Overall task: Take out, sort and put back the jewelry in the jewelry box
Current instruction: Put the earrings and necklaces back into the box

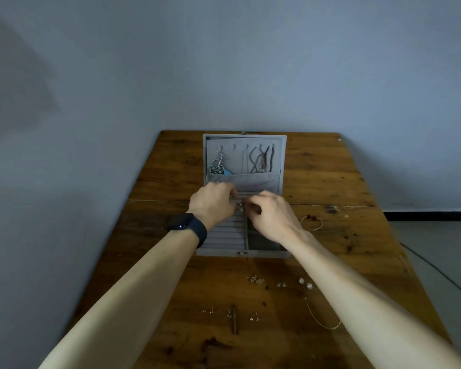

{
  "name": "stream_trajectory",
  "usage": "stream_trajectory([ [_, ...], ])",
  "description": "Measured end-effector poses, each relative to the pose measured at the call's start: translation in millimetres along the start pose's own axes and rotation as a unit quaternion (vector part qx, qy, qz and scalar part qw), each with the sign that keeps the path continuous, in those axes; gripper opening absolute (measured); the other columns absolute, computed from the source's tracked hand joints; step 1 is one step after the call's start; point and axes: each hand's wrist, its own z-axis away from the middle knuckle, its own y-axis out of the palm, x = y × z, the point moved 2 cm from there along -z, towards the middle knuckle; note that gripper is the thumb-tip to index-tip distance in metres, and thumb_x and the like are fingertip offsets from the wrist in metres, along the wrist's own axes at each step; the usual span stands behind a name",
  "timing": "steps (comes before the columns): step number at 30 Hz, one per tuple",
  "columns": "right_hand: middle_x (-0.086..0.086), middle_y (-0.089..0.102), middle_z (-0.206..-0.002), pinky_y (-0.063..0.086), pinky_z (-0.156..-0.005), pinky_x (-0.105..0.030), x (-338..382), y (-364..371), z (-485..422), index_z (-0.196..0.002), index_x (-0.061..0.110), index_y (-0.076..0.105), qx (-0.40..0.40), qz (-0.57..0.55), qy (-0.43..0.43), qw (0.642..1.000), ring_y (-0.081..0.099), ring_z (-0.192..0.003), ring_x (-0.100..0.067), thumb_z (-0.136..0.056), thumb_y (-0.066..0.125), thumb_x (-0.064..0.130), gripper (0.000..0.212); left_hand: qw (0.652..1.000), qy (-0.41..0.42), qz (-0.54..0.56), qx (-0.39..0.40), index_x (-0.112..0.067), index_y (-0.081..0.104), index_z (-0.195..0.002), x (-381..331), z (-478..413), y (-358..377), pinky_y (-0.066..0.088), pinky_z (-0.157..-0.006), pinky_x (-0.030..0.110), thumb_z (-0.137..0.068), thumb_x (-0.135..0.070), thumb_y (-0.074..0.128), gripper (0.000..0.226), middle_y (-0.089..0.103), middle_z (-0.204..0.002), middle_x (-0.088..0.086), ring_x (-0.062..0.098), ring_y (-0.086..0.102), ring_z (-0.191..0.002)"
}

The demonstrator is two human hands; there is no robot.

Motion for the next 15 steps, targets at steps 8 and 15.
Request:
stream_trajectory([
  [8, 0.011, 0.065, -0.115, 0.054, -0.087, -0.025, 6, -16, 109, -0.119, 0.025, 0.072, -0.046, -0.111, 0.025, 0.992, 0.063, -0.1, -0.005, -0.096, 0.064, 0.027, 0.024, 0.988, 0.023, 0.132, -0.071, -0.03, 0.067, -0.117, 2, 108, 11, 0.06, -0.076, 0.034, -0.096, -0.029, 0.062, 0.022, 0.067, -0.106, -0.012, 0.007, 0.063, -0.095],
  [15, 0.012, 0.066, -0.111, 0.046, -0.083, -0.021, 1, 9, 181, -0.113, 0.028, 0.073, -0.054, -0.071, 0.058, 0.994, 0.057, -0.099, -0.008, -0.092, 0.069, 0.027, 0.022, 0.983, 0.026, 0.179, -0.034, -0.03, 0.068, -0.118, -7, 165, 55, 0.057, -0.084, 0.027, -0.095, -0.029, 0.065, 0.024, 0.067, -0.11, -0.01, 0.005, 0.061, -0.099],
])
